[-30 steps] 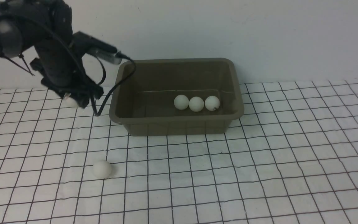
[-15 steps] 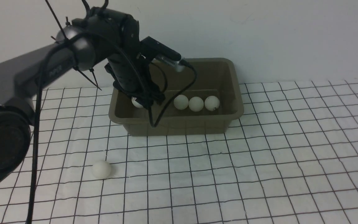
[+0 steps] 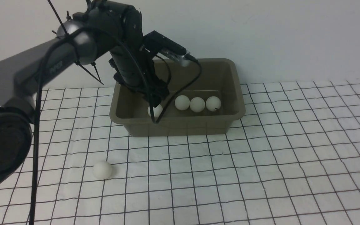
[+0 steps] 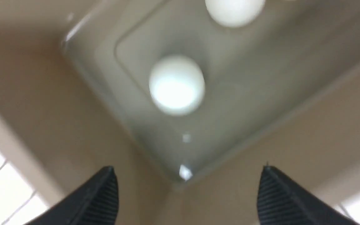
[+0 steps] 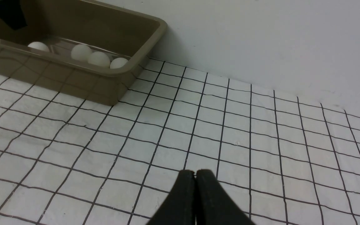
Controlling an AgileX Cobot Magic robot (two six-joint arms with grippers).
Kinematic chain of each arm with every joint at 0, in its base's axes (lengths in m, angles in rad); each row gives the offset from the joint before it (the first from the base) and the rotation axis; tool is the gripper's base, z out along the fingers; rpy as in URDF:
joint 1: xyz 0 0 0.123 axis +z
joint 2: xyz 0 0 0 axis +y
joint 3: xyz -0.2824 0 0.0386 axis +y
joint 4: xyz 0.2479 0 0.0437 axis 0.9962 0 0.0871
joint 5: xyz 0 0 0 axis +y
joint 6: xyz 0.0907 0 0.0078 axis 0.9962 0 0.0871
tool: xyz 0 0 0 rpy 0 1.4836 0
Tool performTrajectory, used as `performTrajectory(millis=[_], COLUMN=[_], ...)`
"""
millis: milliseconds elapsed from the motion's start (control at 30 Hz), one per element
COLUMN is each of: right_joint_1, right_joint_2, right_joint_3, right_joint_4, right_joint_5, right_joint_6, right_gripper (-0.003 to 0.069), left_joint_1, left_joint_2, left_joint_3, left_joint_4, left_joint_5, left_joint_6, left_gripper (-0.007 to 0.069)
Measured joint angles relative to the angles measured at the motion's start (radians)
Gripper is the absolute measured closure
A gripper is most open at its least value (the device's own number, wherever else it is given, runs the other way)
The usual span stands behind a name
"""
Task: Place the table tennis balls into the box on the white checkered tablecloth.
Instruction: 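Reach for and grasp a ping pong ball on the table beside the basket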
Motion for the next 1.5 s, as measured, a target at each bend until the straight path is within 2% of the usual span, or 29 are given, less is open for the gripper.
performTrajectory(millis=[133, 333, 433, 567, 667, 900, 1200, 1500], right_joint_1=[0.000, 0.000, 0.000, 0.000, 0.000, 0.000, 0.000, 0.000], right_joint_2=[0.000, 0.000, 0.000, 0.000, 0.000, 0.000, 0.000, 0.000], right_joint_3=[0.000, 0.000, 0.000, 0.000, 0.000, 0.000, 0.000, 0.000], right_joint_4=[0.000, 0.000, 0.000, 0.000, 0.000, 0.000, 0.000, 0.000], right_joint_5=[0.000, 0.000, 0.000, 0.000, 0.000, 0.000, 0.000, 0.016], right_joint_6=[0.000, 0.000, 0.000, 0.000, 0.000, 0.000, 0.000, 0.000], right_gripper=[0.0676, 0.0676, 0.0676, 0.0676, 0.0676, 0.0676, 0.0676, 0.0676], left_joint_1=[0.000, 0.000, 0.000, 0.000, 0.000, 0.000, 0.027, 0.135], left_joint_2=[-0.085, -0.180, -0.246, -0.351, -0.470, -0.541, -0.409, -0.353], left_joint_3=[-0.007, 0.015, 0.098, 0.309, 0.556, 0.820, 0.870, 0.870], left_joint_4=[0.002, 0.002, 0.001, 0.001, 0.001, 0.015, 0.096, 0.051], left_joint_5=[0.089, 0.137, 0.138, 0.128, 0.012, -0.222, -0.330, -0.403], left_joint_6=[-0.006, -0.007, -0.023, -0.055, -0.088, -0.103, -0.110, -0.089], left_gripper=[0.0098, 0.0134, 0.0146, 0.0146, 0.0146, 0.0146, 0.0132, 0.0122])
